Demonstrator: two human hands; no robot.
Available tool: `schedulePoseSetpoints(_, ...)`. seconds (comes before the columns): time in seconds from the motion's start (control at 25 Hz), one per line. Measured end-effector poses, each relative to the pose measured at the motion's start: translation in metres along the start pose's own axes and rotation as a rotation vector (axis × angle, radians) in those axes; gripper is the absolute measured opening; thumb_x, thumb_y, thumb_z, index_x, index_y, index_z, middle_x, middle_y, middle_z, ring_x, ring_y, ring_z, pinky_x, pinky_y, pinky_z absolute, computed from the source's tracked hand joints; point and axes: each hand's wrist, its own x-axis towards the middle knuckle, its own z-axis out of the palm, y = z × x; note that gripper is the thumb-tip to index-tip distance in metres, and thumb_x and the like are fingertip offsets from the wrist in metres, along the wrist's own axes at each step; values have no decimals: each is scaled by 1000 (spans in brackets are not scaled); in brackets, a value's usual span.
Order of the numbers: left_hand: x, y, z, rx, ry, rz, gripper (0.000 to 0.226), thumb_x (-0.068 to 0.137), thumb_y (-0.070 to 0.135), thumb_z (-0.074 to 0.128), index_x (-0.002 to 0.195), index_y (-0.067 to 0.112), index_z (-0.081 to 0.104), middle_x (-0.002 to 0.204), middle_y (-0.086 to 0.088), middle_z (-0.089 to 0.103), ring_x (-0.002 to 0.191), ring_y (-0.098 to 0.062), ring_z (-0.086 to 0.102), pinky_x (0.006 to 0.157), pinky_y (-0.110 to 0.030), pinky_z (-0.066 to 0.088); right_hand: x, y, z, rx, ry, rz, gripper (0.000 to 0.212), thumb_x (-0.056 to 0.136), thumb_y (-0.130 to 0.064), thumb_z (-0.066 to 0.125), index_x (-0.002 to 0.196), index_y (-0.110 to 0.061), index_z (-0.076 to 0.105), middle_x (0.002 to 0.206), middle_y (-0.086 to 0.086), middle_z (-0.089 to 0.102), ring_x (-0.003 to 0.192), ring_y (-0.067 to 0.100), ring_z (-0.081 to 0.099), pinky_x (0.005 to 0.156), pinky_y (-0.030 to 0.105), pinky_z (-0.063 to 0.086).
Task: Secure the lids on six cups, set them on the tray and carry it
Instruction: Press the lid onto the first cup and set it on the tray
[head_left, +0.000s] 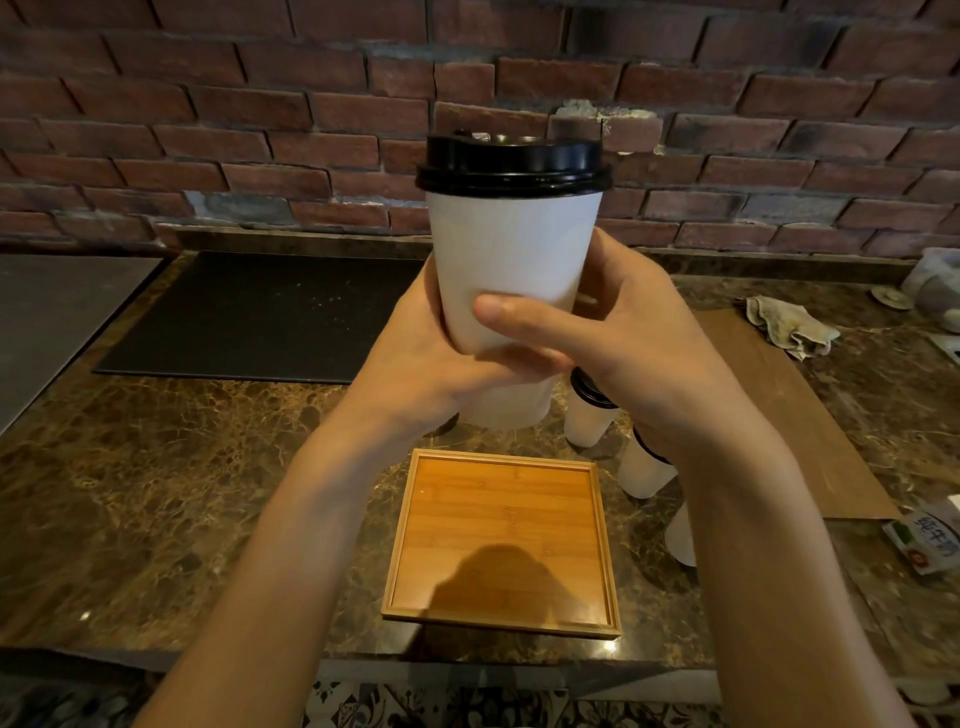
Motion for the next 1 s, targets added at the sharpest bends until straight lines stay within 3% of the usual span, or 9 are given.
schedulePoseSetpoints(0.16, 1, 0, 6, 19, 67, 42, 75, 57, 16, 85, 117, 33, 42, 104, 16, 60, 98, 10, 60, 69, -6, 49, 1, -1, 5, -66, 84, 20, 80, 63, -49, 79, 134, -24, 50, 119, -11, 62, 106, 3, 61, 84, 29, 58)
schedulePoseSetpoints(0.28, 3, -4, 14, 29, 140, 45, 76, 66, 2, 80, 122, 32, 37, 106, 17, 55, 96, 19, 56, 69, -1, 45, 1, 4, 16, -120, 195, 42, 83, 67, -47, 82, 138, -24, 44, 122, -10, 58, 109, 6, 58, 88, 31, 57)
schedulePoseSetpoints(0.48, 4, -10, 18, 60, 172, 46, 72, 72, 5, 77, 123, 33, 35, 105, 20, 53, 92, 23, 54, 68, 1, 44, 1, 8, 25, -191, 293, 27, 90, 66, -53, 81, 139, -24, 38, 123, -11, 54, 114, 8, 55, 92, 37, 54)
schedulePoseSetpoints(0.68, 3, -8, 14, 27, 123, 36, 78, 67, 1, 79, 120, 39, 37, 110, 18, 55, 99, 16, 56, 72, -6, 48, 3, 7, 19, -114, 252, -8, 88, 65, -46, 85, 139, -26, 40, 124, -14, 54, 111, 3, 56, 88, 31, 57)
schedulePoseSetpoints(0.88, 2, 0, 4, 40, 34, 20, 73, 64, 21, 80, 120, 42, 39, 116, 19, 55, 106, 6, 57, 76, -11, 51, 6, 8, 7, 30, 153, 9, 81, 66, -39, 85, 136, -27, 45, 123, -9, 59, 110, 8, 61, 87, 34, 59)
schedulePoseSetpoints(1.0, 2, 1, 1, 20, -22, 6, 73, 61, 23, 81, 121, 37, 41, 115, 15, 58, 106, 2, 59, 76, -13, 52, 4, 9, 1, 59, 74, -7, 80, 64, -42, 83, 134, -28, 47, 120, -11, 61, 107, 4, 63, 83, 27, 58)
